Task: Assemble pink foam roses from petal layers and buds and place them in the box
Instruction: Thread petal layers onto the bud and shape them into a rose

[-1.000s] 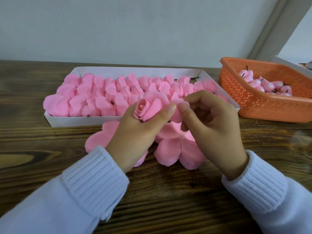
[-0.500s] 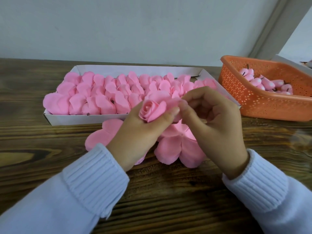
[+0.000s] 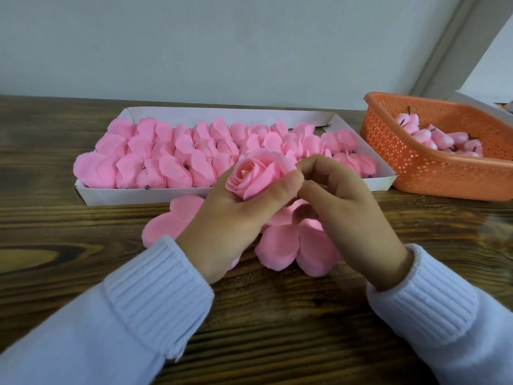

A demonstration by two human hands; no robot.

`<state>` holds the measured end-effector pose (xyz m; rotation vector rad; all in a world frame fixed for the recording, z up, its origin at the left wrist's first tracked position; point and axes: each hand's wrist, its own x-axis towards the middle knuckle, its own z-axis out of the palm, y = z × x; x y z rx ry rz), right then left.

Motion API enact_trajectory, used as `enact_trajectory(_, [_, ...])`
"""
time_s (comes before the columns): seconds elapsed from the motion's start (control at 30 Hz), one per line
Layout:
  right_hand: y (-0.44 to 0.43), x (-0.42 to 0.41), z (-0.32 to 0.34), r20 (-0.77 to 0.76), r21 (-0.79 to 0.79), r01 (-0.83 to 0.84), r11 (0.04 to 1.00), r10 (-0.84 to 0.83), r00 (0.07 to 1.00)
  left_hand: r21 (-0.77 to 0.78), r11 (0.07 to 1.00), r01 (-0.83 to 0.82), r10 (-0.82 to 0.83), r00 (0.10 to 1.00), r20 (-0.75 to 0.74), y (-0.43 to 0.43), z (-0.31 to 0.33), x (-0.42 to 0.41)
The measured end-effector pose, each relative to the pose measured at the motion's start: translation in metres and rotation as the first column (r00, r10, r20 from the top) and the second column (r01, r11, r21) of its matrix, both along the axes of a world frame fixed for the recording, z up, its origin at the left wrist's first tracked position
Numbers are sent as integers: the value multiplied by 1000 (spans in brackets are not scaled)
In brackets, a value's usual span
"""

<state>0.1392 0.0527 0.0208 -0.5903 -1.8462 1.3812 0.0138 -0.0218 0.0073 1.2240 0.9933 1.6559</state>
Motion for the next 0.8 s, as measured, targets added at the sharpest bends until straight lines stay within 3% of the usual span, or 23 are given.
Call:
enact_trajectory(0.17, [1, 0, -3, 78, -35, 15, 999, -12, 997, 67, 996, -63, 63, 998, 8, -7, 8, 9])
enact_trajectory(0.33, [-1, -1, -7, 135, 2, -242, 970, 239, 962, 92, 986, -137, 141, 989, -43, -4, 10, 4])
enact_trajectory(0.8, [-5, -8, -16, -187, -221, -400, 890, 364, 912, 56, 997, -51, 45, 993, 108, -5, 12, 2])
